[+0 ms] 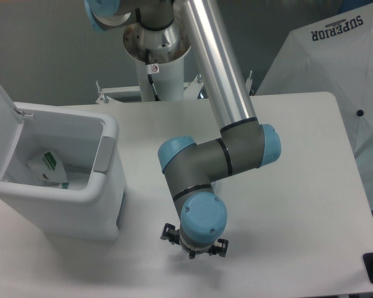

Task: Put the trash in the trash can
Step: 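Lower the gripper and close it around the bottle cap end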

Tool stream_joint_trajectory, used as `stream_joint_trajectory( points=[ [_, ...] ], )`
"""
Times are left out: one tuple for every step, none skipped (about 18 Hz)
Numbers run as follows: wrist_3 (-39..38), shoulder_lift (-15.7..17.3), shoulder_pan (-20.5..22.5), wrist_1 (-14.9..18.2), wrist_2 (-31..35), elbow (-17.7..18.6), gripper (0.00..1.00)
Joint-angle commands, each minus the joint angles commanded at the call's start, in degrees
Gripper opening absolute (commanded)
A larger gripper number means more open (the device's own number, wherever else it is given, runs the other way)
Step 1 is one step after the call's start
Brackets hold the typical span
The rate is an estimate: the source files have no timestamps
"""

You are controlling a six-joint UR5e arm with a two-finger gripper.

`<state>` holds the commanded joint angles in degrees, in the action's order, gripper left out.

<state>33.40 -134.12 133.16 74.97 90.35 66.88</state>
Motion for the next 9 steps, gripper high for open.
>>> stream_joint_trajectory(
  points=[
    [0.0, -0.09, 0.0, 0.0, 0.61, 0.0, 0.95],
    [0.0, -0.44, -0.09, 0.0, 1.05, 0.09, 0.92],
    [0.0, -0.53, -0.44, 0.0, 1.32, 0.0, 0.88],
    [-0.09, -0.7, -0.44, 0.0, 1.32, 0.0, 0.85],
    [-0.09, -0.71, -0.53, 0.0, 1.32, -0.09, 0.82],
    [-0.09, -0.79, -0.53, 0.0, 1.32, -0.09, 0.82],
    [-0.09, -0.88, -0.62, -0.09, 1.41, -0.09, 0.82],
    [-0.18, -0.88, -0.62, -0.35, 1.41, -0.09, 0.82],
    [-0.7, -0.97, -0.62, -0.96, 1.41, -0.09, 0.82]
  ],
)
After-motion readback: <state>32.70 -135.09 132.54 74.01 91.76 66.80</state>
